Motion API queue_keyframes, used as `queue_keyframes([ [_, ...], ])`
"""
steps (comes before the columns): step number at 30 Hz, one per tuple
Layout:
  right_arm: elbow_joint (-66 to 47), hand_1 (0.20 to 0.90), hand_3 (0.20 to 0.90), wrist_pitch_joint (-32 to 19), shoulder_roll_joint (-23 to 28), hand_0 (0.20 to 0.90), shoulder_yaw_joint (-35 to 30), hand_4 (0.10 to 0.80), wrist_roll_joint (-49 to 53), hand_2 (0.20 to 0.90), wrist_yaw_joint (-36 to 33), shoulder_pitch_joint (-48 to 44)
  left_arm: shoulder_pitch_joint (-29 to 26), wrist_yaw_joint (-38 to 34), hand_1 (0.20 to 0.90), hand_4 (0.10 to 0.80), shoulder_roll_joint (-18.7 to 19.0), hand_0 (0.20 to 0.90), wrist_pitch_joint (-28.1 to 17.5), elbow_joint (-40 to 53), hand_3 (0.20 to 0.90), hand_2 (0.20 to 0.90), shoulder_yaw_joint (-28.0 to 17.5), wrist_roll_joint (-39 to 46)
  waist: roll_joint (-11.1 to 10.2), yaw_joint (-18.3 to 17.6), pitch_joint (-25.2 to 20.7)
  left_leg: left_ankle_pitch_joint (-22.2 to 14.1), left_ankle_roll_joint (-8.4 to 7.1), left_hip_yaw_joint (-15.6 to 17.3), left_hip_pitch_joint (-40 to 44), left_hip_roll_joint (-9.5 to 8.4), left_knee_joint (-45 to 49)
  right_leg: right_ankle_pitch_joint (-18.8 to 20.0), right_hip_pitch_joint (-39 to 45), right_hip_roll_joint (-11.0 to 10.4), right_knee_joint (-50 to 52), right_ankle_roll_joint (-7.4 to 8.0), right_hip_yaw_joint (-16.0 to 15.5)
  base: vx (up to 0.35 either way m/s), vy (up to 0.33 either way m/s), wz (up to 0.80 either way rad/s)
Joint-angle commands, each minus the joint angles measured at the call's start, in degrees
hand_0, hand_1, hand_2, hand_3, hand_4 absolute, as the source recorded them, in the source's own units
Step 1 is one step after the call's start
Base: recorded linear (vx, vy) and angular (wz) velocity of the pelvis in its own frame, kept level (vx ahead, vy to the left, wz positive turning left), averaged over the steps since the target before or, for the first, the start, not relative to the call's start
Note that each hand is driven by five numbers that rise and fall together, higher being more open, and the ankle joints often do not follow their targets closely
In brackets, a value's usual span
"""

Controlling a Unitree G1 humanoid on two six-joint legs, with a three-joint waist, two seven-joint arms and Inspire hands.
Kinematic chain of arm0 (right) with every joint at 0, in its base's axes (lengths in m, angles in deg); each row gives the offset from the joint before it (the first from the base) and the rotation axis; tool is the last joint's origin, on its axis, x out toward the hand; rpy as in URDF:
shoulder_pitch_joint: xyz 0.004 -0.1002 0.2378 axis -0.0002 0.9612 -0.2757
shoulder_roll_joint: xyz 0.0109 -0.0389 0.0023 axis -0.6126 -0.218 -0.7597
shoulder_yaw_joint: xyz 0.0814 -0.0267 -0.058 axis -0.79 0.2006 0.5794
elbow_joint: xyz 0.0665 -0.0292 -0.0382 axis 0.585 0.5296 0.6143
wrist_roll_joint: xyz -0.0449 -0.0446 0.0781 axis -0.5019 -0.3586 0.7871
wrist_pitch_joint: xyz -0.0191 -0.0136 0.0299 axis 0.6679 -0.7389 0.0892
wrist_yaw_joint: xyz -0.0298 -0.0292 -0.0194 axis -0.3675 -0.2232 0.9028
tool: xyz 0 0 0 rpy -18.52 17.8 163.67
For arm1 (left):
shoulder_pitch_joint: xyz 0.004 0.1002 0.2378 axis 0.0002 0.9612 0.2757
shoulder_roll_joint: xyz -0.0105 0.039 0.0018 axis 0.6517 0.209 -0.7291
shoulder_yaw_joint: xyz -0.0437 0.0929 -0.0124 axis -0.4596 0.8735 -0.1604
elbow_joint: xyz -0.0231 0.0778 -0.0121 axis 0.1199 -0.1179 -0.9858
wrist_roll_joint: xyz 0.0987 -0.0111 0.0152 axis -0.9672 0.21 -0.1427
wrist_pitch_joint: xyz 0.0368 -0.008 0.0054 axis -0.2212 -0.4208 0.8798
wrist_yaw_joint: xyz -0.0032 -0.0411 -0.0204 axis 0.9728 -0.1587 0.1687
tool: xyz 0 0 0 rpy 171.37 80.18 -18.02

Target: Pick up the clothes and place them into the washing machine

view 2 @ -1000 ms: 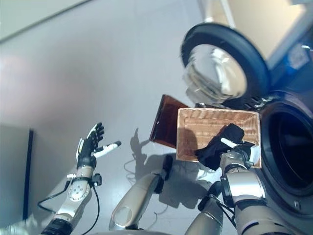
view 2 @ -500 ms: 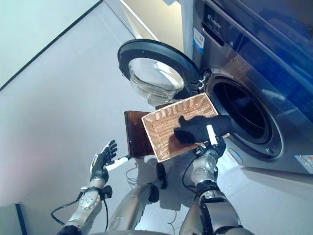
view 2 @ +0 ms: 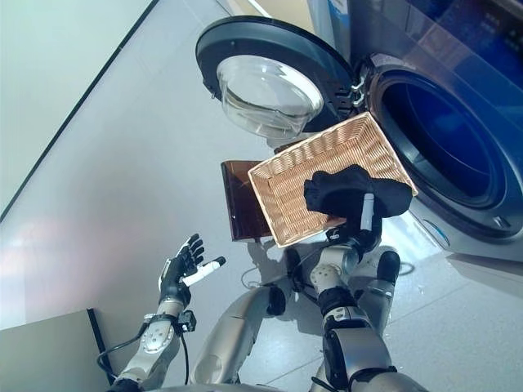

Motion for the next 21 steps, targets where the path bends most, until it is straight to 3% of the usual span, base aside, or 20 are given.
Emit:
queue_keyframes([
  [1,-8.7,0.200,0.200,-3.6,-1.9,0.200,1.9,0.300,-0.8,0.200,4.3,-1.8,0.2,-3.0,0.900,0.800,2.8,0.900,-4.8,5.3,0.900,0.900,-2.9,1.1,2.2,1.5,-1.2,-5.8,-5.02,-1.3,-4.0,0.64,3.4,-7.8,0.4,1.9,4.8,-5.12,-0.4,0.039,0.034,-0.11],
  [13,-5.3,0.200,0.200,-4.3,1.5,0.200,-0.6,0.300,-0.9,0.200,3.4,-6.8,1.2,-3.6,0.900,0.800,2.9,0.900,-5.4,5.6,0.900,0.900,-5.2,1.0,2.3,1.4,-2.2,-5.8,-4.97,-1.4,-3.4,0.65,2.4,-8.5,0.7,2.6,4.7,-5.45,-0.1,0.025,0.007,-0.04],
  [15,-5.1,0.200,0.200,-5.0,8.1,0.200,-3.4,0.300,-3.5,0.200,0.5,-13.9,2.1,-3.4,0.900,0.800,4.4,0.900,-6.1,7.7,0.900,0.900,-6.2,0.7,3.1,2.2,-3.0,-5.2,-5.23,-1.8,-3.4,0.59,1.5,-8.6,0.7,2.8,4.3,-5.52,-0.2,0.000,0.000,0.00],
  [17,-4.1,0.200,0.200,-5.1,11.1,0.200,-4.4,0.300,-4.4,0.200,-0.8,-16.9,2.2,-3.4,0.900,0.800,5.0,0.900,-6.3,7.5,0.900,0.900,-6.3,0.4,3.4,2.5,-3.4,-5.0,-5.27,-1.9,-3.3,0.54,1.0,-8.6,0.6,2.9,4.3,-5.50,-0.3,0.000,0.000,0.00],
  [21,3.4,0.200,0.200,-3.0,25.1,0.200,-3.7,0.300,-8.2,0.200,-5.8,-28.9,2.5,-3.4,0.900,0.800,6.9,0.900,-6.9,8.3,0.900,0.900,-7.1,0.1,4.1,4.9,-5.4,-4.1,-5.63,-2.4,-3.3,0.06,-0.5,-8.8,0.0,2.8,3.8,-5.32,-0.3,-0.002,-0.001,0.01],
])
